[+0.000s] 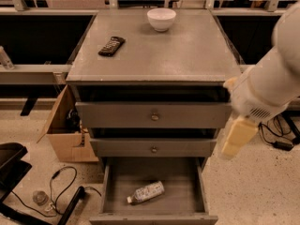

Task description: Pick blue plastic bottle from bottom drawer and place on counter

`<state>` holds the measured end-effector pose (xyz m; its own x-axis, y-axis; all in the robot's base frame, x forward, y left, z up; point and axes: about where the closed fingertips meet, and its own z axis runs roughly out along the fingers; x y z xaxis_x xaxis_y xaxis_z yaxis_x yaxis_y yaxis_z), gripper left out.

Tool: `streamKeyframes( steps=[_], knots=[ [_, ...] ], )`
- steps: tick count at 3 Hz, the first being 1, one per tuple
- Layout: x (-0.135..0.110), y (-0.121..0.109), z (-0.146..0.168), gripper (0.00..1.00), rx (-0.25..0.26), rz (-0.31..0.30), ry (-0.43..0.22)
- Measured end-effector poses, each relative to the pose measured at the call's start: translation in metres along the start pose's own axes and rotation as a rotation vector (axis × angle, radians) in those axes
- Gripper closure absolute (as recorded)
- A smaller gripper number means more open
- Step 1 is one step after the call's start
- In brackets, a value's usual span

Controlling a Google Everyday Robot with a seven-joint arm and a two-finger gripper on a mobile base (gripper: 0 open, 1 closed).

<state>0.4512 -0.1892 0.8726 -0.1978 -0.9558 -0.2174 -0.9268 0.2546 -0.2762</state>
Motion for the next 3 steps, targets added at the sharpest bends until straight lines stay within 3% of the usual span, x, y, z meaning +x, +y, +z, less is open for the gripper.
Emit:
streamKeyframes(
  steps=[1, 2, 3],
  knots=[
    [0.003, 0.033, 0.104, 0.00, -0.004, 0.003, 0.047],
    [0.013, 0.072, 0.168, 0.00, -0.045, 0.041, 0.059],
    [0.019, 0.105, 0.213, 0.00, -0.088, 0.111, 0.036]
  ],
)
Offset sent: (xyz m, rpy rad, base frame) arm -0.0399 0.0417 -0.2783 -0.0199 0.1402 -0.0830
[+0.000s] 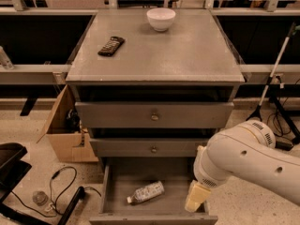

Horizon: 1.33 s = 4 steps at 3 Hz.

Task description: Pick blue plastic bottle from bottom drawer and place on counter

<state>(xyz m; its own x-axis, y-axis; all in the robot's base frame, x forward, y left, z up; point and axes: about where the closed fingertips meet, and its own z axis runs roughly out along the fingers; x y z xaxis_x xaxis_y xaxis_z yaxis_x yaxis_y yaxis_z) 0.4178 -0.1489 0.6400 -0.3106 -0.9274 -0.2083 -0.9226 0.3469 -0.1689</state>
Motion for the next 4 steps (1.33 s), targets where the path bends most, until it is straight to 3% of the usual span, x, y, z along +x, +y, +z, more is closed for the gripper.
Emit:
streamKeyframes(
  steps=[1, 2, 3, 4],
  knots=[
    [0.000, 0.000, 0.000, 0.00, 0.000, 0.000, 0.000],
    [-0.012, 0.005, 0.024, 0.00, -0.020, -0.023, -0.003],
    [-0.046, 0.029, 0.087, 0.00, -0.077, -0.104, -0.022],
    [-0.092, 0.055, 0.172, 0.00, -0.137, -0.211, -0.075]
  ],
)
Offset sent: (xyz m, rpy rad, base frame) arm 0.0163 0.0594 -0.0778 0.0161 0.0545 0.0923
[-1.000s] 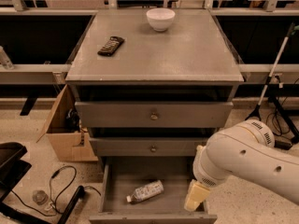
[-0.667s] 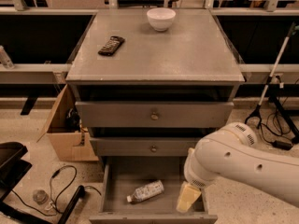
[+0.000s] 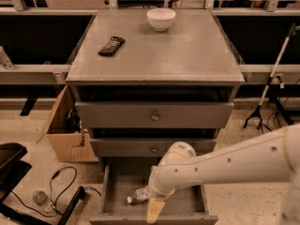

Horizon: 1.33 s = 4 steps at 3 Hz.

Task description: Pick blue plastic bottle from bottom drawer and place on counter

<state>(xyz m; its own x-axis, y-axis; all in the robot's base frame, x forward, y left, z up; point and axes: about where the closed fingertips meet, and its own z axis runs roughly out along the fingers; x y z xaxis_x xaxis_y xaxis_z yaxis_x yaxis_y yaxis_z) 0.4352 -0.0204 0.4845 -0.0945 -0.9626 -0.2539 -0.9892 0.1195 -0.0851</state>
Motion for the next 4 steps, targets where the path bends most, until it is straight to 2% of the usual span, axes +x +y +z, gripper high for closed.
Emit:
streamKeyframes(
  steps=[1, 2, 3, 4],
  knots=[
    [-0.019, -0.008, 0.065, 0.00, -0.022, -0.114, -0.019],
    [-0.019, -0.021, 0.124, 0.00, -0.057, -0.178, -0.004],
    [-0.018, -0.018, 0.127, 0.00, -0.064, -0.174, -0.005],
    [-0.024, -0.025, 0.159, 0.00, -0.061, -0.179, -0.046]
  ],
)
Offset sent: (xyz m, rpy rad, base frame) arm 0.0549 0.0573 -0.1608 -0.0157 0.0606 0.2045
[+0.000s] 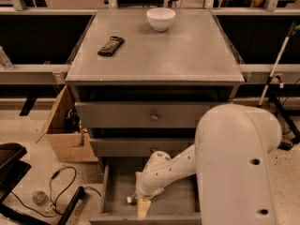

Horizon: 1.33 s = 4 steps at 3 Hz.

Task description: Pick blue plastic bottle from bottom drawer and place on counter

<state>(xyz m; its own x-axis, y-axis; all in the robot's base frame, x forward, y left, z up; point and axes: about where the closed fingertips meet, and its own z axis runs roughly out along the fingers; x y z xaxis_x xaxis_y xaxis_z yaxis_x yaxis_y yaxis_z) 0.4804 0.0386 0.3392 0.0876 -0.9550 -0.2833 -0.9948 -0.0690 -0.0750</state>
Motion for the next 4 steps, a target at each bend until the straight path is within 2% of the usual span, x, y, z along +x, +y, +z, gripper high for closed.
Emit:
streamKeyframes(
  steps=[1, 2, 3, 4],
  knots=[
    [0.003, -0.023, 0.045, 0.00, 0.014, -0.072, 0.021],
    [0.012, -0.043, 0.083, 0.00, 0.007, -0.168, 0.096],
    [0.024, -0.058, 0.106, 0.00, -0.012, -0.245, 0.176],
    [0.040, -0.065, 0.125, 0.00, -0.024, -0.281, 0.224]
  ],
)
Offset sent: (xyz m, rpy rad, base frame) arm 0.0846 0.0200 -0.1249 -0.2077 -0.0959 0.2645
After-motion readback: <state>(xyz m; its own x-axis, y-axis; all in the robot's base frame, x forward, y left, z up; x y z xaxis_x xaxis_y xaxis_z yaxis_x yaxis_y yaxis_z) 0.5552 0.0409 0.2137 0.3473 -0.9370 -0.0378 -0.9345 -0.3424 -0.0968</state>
